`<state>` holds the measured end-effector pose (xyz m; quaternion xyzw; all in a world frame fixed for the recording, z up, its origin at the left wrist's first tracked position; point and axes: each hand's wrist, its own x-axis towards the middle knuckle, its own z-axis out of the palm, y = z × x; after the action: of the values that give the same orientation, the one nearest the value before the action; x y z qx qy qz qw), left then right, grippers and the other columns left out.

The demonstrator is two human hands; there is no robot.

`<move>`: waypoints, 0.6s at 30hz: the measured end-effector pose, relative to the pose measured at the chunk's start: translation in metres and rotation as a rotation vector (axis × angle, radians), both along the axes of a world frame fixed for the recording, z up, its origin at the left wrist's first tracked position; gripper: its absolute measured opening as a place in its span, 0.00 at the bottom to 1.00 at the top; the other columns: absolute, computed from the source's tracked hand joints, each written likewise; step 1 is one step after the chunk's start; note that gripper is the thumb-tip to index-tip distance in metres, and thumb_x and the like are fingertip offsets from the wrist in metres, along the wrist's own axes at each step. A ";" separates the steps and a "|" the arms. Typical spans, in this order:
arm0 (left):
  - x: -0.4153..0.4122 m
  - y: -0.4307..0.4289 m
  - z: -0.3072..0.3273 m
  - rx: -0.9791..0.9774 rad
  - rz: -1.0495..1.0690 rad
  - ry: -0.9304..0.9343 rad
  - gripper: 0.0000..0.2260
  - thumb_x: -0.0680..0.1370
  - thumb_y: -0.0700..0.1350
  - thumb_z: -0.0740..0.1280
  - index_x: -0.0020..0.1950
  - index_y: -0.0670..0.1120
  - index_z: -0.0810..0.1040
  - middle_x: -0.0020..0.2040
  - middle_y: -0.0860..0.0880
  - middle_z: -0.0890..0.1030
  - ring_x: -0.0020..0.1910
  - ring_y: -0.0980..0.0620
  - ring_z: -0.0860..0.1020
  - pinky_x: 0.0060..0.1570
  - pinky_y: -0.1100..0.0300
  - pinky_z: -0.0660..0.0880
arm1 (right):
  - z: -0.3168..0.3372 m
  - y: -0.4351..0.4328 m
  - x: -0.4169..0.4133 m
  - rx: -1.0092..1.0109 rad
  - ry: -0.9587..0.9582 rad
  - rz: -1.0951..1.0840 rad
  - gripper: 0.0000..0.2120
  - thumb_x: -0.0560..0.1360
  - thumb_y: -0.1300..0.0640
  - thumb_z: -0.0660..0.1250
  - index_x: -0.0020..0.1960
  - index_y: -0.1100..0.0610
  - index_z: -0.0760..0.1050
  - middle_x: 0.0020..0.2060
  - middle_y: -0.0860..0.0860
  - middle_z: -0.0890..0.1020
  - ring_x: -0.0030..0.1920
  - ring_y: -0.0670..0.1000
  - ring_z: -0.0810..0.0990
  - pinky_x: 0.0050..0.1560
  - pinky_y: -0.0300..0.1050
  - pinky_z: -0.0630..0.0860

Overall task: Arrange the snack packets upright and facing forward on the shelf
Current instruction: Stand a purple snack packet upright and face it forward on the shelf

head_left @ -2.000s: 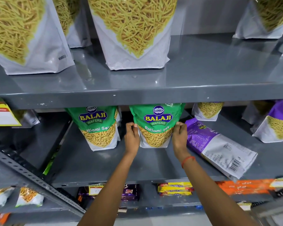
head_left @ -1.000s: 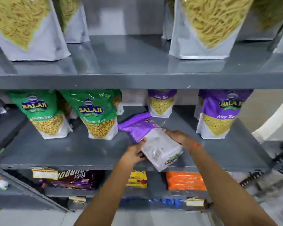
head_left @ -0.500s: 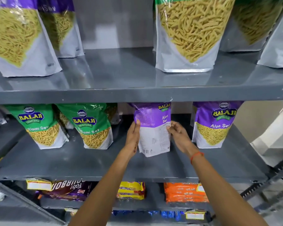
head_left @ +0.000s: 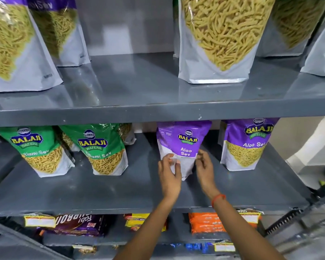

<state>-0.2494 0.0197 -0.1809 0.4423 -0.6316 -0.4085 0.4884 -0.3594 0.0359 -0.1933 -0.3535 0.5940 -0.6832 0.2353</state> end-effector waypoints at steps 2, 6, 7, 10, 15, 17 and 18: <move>-0.001 -0.012 0.002 0.086 -0.015 0.025 0.15 0.74 0.51 0.64 0.59 0.47 0.73 0.50 0.57 0.73 0.56 0.48 0.74 0.62 0.46 0.72 | -0.006 0.004 0.009 -0.012 0.014 -0.009 0.13 0.70 0.63 0.54 0.50 0.55 0.72 0.39 0.49 0.77 0.38 0.43 0.73 0.42 0.35 0.72; 0.008 -0.028 0.004 0.225 -0.221 0.126 0.30 0.67 0.65 0.66 0.63 0.51 0.71 0.61 0.49 0.77 0.61 0.54 0.75 0.65 0.52 0.72 | -0.009 0.006 0.034 -0.034 -0.041 0.005 0.10 0.70 0.64 0.55 0.46 0.53 0.71 0.36 0.51 0.74 0.36 0.43 0.73 0.40 0.32 0.72; 0.009 -0.030 0.005 0.260 -0.279 0.166 0.31 0.66 0.64 0.68 0.64 0.50 0.69 0.62 0.48 0.77 0.60 0.56 0.77 0.62 0.55 0.74 | -0.012 0.004 0.039 -0.041 -0.059 0.034 0.09 0.72 0.65 0.55 0.46 0.55 0.71 0.36 0.51 0.75 0.37 0.44 0.74 0.42 0.34 0.73; 0.011 -0.043 0.002 0.281 -0.286 0.154 0.35 0.61 0.58 0.74 0.62 0.46 0.66 0.60 0.44 0.78 0.54 0.54 0.80 0.55 0.55 0.78 | -0.016 0.000 0.052 0.009 -0.098 0.131 0.11 0.74 0.72 0.55 0.45 0.61 0.73 0.37 0.55 0.77 0.40 0.49 0.75 0.45 0.42 0.74; 0.023 -0.072 0.002 0.294 -0.393 0.131 0.21 0.63 0.47 0.76 0.52 0.48 0.73 0.53 0.44 0.81 0.52 0.51 0.80 0.56 0.53 0.76 | -0.022 -0.007 0.031 -0.022 -0.184 -0.256 0.05 0.71 0.58 0.58 0.40 0.50 0.72 0.41 0.54 0.75 0.44 0.50 0.75 0.50 0.46 0.73; 0.031 -0.080 0.003 0.353 -0.480 0.165 0.16 0.68 0.41 0.73 0.54 0.47 0.74 0.55 0.44 0.81 0.54 0.49 0.79 0.59 0.53 0.75 | -0.013 -0.014 0.013 0.014 -0.296 -0.308 0.09 0.74 0.54 0.59 0.53 0.47 0.72 0.54 0.53 0.74 0.57 0.51 0.72 0.60 0.49 0.68; 0.034 -0.083 0.003 0.405 -0.534 0.196 0.14 0.71 0.40 0.71 0.55 0.47 0.74 0.55 0.45 0.81 0.55 0.49 0.79 0.58 0.54 0.75 | -0.006 -0.019 0.009 0.050 -0.347 -0.245 0.14 0.77 0.53 0.58 0.62 0.49 0.69 0.62 0.52 0.71 0.62 0.50 0.69 0.64 0.47 0.65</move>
<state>-0.2154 -0.0638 -0.1780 0.3079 -0.5813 -0.6793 0.3252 -0.3506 0.0172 -0.1991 -0.1497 0.5999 -0.7424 0.2579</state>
